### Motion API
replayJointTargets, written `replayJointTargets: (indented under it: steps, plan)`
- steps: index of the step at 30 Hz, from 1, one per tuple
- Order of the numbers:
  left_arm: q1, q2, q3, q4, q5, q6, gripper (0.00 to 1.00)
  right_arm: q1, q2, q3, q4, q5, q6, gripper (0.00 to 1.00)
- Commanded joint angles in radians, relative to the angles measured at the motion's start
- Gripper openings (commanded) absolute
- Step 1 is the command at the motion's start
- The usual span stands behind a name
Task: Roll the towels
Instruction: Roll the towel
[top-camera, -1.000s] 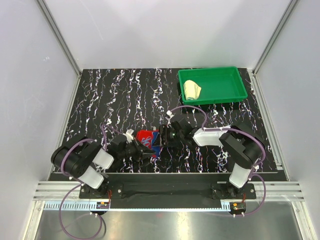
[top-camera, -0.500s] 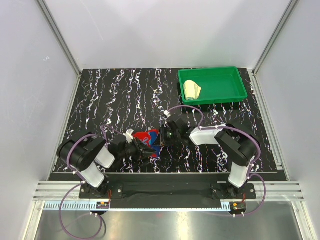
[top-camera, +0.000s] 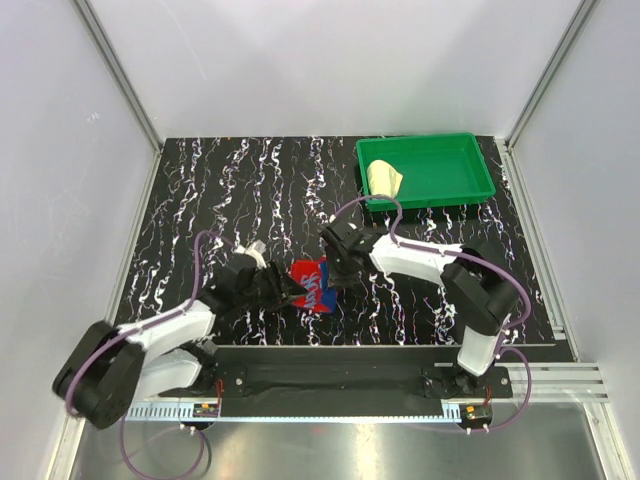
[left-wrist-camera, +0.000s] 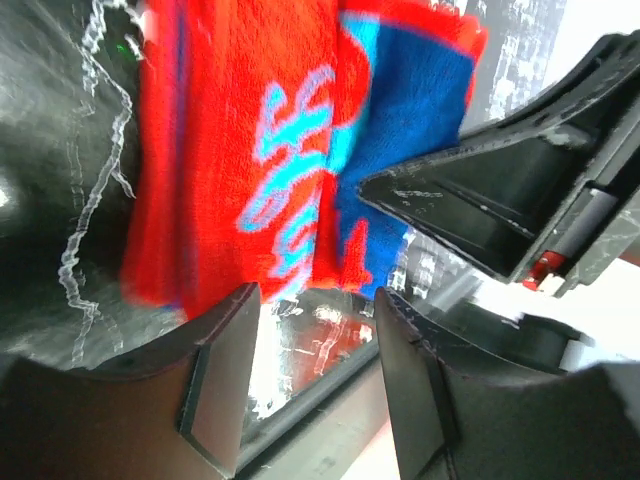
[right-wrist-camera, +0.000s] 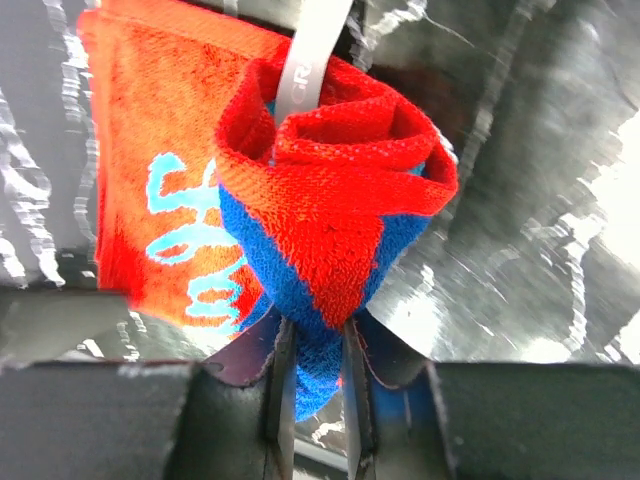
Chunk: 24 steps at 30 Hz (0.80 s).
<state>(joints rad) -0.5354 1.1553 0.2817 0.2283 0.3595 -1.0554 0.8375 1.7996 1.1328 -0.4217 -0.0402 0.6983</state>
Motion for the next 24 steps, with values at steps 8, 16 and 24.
replayJointTargets:
  steps: [8,16,24]
  plan:
    - [-0.423,-0.149,0.27,-0.481,-0.69,0.327,0.59,0.046,0.102,0.235,-0.442,0.172,-0.02,0.09]
    - [-0.742,0.095,0.442,-0.466,-1.016,0.382,0.59,0.048,0.182,0.349,-0.555,0.166,-0.026,0.11]
    - [-0.844,0.352,0.62,-0.46,-1.11,0.431,0.66,0.051,0.185,0.36,-0.572,0.154,-0.034,0.1]
